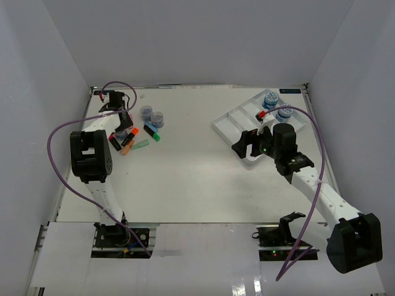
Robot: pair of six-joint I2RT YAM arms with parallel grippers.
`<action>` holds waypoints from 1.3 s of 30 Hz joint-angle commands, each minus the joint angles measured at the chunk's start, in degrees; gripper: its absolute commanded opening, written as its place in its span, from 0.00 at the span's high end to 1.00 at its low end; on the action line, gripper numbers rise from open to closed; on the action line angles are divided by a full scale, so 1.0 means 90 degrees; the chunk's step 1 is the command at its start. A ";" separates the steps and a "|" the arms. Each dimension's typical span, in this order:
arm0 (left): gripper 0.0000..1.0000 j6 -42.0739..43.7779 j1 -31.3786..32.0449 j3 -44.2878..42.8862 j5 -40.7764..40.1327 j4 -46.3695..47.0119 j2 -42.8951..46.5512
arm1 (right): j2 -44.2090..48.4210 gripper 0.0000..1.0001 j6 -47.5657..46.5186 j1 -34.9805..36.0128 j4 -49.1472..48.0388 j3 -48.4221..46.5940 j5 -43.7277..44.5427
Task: Sort the stationery into containers
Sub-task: Pick up the stationery from the center of the board, then place the stationery at the center of the board.
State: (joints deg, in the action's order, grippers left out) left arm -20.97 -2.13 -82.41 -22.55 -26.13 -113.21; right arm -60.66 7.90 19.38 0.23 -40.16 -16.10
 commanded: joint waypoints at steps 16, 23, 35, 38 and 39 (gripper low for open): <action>0.52 0.0923 0.0831 -0.0248 0.1655 -0.0114 0.1796 | 0.0363 0.09 -0.0087 0.0034 -0.0055 -0.0078 -0.0008; 0.52 0.0896 0.3075 -0.0052 0.1411 -0.0192 0.2013 | 0.0519 0.09 -0.0048 0.0025 -0.0035 -0.0098 0.0070; 0.41 0.0368 0.4865 -0.0131 0.0972 0.0246 0.0626 | 0.0627 0.09 -0.0136 0.0025 0.0423 -0.0108 0.0392; 0.33 0.0299 0.4953 0.0103 0.0962 0.0520 0.0548 | 0.0627 0.09 -0.0213 0.0025 0.0492 -0.0079 0.0509; 0.28 0.0251 0.4954 0.0123 0.0943 0.0511 0.0518 | 0.0617 0.09 -0.0224 0.0034 0.0502 -0.0059 0.0519</action>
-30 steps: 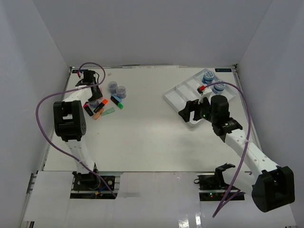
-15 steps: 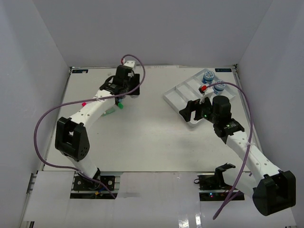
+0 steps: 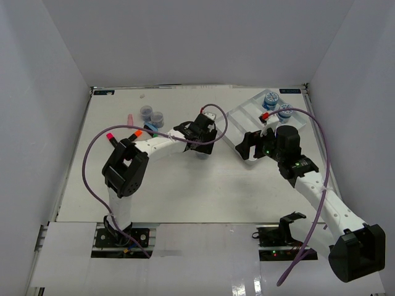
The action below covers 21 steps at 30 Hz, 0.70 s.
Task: Sort the stationery into containers
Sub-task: Place the stationery at the center of the board.
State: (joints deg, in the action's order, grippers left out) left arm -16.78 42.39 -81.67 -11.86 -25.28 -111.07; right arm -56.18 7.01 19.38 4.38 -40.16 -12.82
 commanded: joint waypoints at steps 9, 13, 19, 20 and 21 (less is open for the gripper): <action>0.02 -0.0314 0.0016 0.0344 -0.0323 0.0611 0.0631 | -0.0231 0.09 -0.0348 0.0259 -0.0018 -0.0137 0.0096; 0.02 -0.0401 -0.0139 0.0461 -0.0353 0.0611 0.1011 | -0.0524 0.10 -0.0553 0.0600 -0.0047 -0.0380 0.0135; 0.02 -0.0548 -0.1202 0.1017 0.0067 0.0553 0.1978 | -0.1383 0.10 -0.0749 0.1459 -0.0145 -0.0937 0.0584; 0.02 -0.0500 -0.1330 0.1124 0.0087 0.0553 0.2318 | -0.1539 0.10 -0.0749 0.1615 -0.0164 -0.1035 0.0614; 0.02 -0.0470 -0.1467 0.1231 0.0106 0.0553 0.2485 | -0.1860 0.10 -0.0836 0.1704 -0.0174 -0.1142 0.0652</action>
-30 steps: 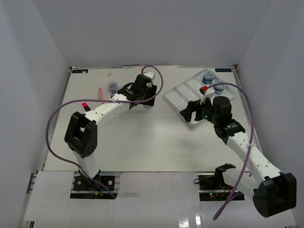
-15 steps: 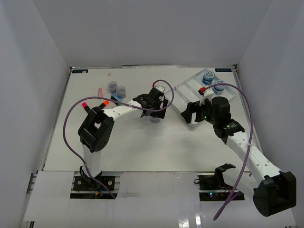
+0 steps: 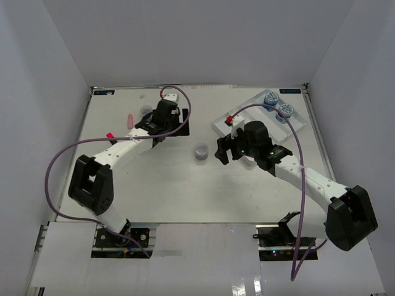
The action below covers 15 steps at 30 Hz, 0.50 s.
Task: Sort the stationery into containers
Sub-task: Pick up the stationery from the center of the board.
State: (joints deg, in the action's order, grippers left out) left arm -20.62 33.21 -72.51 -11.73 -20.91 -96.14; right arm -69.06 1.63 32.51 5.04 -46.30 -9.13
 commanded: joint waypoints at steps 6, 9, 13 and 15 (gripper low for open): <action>0.02 0.0143 -0.1375 0.1346 0.0151 0.0048 0.2067 | -0.1973 0.10 -0.0523 0.0811 -0.0208 -0.1533 0.0671; 0.02 0.0172 -0.1697 0.2039 0.0112 0.0135 0.2671 | -0.2626 0.10 -0.0571 0.0977 -0.0198 -0.1983 0.0984; 0.02 0.0231 -0.1796 0.2811 -0.0122 0.0418 0.3288 | -0.3312 0.10 -0.0591 0.1036 -0.0023 -0.2530 0.0955; 0.02 0.0270 -0.1796 0.3191 -0.0453 0.0642 0.3396 | -0.3595 0.09 -0.0581 0.1085 0.0007 -0.2725 0.0946</action>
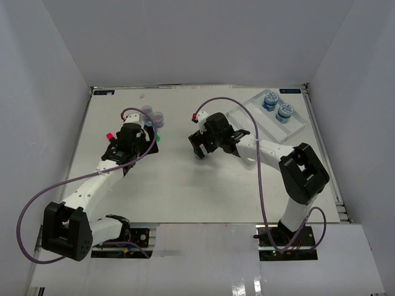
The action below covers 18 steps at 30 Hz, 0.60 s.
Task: Sort the stationery into containers
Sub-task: Pick up the stationery from the center of the board.
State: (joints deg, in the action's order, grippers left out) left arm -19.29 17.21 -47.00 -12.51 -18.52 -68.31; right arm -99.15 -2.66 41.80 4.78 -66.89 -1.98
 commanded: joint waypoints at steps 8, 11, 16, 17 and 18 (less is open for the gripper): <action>0.02 0.0200 -0.0008 0.0125 -0.0241 0.0350 -0.0105 | -0.1140 0.00 -0.0027 0.0228 0.0446 -0.1005 0.0688; 0.02 0.0190 -0.0018 0.0144 -0.0221 0.0339 -0.0076 | -0.1229 0.07 0.0002 0.0238 0.0446 -0.0986 0.0679; 0.02 0.0190 -0.0008 0.0125 -0.0163 0.0340 -0.0095 | -0.1122 0.43 -0.0037 0.0229 0.0475 -0.0985 0.0766; 0.02 0.0200 -0.0018 0.0125 -0.0162 0.0330 -0.0105 | -0.1015 0.49 -0.0114 0.0228 0.0485 -0.1005 0.0786; 0.02 0.0200 -0.0018 0.0125 -0.0162 0.0330 -0.0105 | -0.0946 0.55 -0.0125 0.0209 0.0495 -0.1015 0.0873</action>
State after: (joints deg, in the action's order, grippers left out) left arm -17.98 17.21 -43.97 -14.37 -16.36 -69.87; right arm -110.67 -3.03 43.86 9.17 -73.73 3.77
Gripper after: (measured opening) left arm 0.979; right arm 0.675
